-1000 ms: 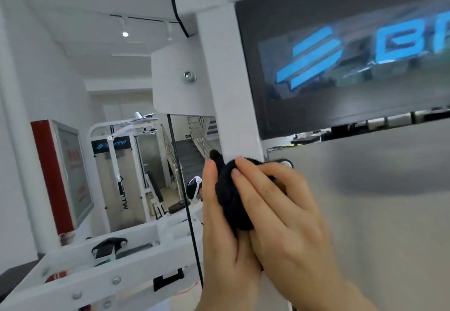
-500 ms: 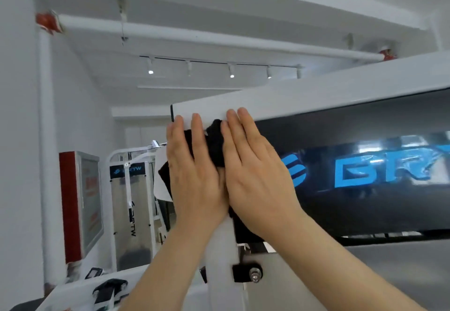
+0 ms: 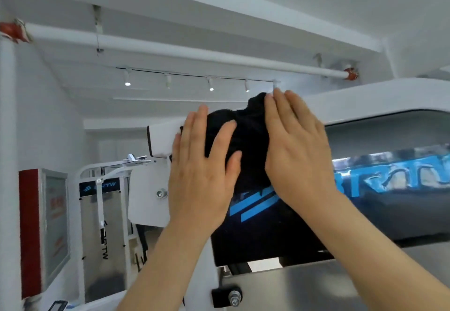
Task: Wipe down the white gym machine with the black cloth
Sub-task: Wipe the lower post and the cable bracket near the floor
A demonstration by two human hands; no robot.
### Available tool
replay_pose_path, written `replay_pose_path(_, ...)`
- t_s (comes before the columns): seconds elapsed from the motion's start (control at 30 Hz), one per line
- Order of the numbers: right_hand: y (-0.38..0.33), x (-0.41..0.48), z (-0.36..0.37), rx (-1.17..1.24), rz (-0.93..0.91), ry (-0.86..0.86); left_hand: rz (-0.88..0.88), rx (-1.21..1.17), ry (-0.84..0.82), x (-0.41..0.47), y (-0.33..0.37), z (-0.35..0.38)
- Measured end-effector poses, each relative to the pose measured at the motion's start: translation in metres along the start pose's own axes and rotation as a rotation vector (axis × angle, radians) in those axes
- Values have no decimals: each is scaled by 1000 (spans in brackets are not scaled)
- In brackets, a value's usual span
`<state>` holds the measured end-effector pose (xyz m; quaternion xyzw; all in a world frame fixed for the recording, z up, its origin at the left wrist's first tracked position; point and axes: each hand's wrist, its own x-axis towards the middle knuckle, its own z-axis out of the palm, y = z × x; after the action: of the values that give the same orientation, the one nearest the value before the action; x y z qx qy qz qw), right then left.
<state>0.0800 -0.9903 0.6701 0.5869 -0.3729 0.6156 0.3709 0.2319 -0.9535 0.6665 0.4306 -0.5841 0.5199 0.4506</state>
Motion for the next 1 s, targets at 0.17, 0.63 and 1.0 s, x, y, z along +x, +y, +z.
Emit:
replay_pose_path(0.17, -6, -92, -3, 123, -235, -170, 1, 46, -162, -88, 19, 4)
replay_pose_path(0.63, 59, -94, -17, 40, -64, -208, 50, 62, -297, -60, 82, 8)
replay_pose_path(1.0, 117, -157, -47, -68, -112, -345, 172, 34, -380, -105, 128, 23)
